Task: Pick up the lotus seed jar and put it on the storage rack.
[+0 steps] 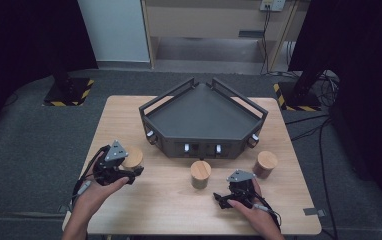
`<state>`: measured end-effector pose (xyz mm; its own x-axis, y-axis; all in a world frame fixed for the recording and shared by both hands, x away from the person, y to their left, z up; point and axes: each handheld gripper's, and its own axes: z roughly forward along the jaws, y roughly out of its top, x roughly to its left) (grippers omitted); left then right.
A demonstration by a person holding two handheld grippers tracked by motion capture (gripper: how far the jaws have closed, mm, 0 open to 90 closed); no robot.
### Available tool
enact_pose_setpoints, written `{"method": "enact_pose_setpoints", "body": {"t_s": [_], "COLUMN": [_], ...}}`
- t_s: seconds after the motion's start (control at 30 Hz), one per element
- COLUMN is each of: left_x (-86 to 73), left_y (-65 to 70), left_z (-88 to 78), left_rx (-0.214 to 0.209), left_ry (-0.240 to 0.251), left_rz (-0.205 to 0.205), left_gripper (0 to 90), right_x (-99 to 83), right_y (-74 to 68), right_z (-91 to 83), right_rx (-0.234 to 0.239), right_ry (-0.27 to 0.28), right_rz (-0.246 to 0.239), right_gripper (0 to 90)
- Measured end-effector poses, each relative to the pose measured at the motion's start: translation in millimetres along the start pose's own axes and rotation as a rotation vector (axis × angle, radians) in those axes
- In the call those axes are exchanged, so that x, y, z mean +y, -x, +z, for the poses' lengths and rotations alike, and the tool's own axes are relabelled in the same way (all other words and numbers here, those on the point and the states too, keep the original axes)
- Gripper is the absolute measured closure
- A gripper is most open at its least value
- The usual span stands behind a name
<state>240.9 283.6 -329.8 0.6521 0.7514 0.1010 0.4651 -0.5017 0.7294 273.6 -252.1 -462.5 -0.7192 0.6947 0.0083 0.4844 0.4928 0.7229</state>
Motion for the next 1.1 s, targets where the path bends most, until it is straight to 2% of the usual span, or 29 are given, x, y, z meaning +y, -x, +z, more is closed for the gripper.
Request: {"method": "enact_pose_setpoints", "body": {"t_s": [0.3, 0.57, 1.1], "left_x": [16.4, 29.9, 56.3], "left_y": [-0.7, -6.1, -14.8], "left_z": [2.1, 3.4, 11.4], "left_rx": [-0.002, -0.005, -0.020], "left_ry": [0.003, -0.012, -0.008], "left_rz": [0.012, 0.018, 0.031], "left_gripper": [24.0, 24.0, 24.0], "right_x": [0.0, 0.0, 0.0], "right_y": [0.0, 0.0, 0.0], "right_z": [0.0, 0.0, 0.0], "right_rx": [0.000, 0.000, 0.000], "right_ry": [0.000, 0.000, 0.000], "right_rz": [0.000, -0.001, -0.001], "right_gripper": [0.7, 0.7, 0.7]}}
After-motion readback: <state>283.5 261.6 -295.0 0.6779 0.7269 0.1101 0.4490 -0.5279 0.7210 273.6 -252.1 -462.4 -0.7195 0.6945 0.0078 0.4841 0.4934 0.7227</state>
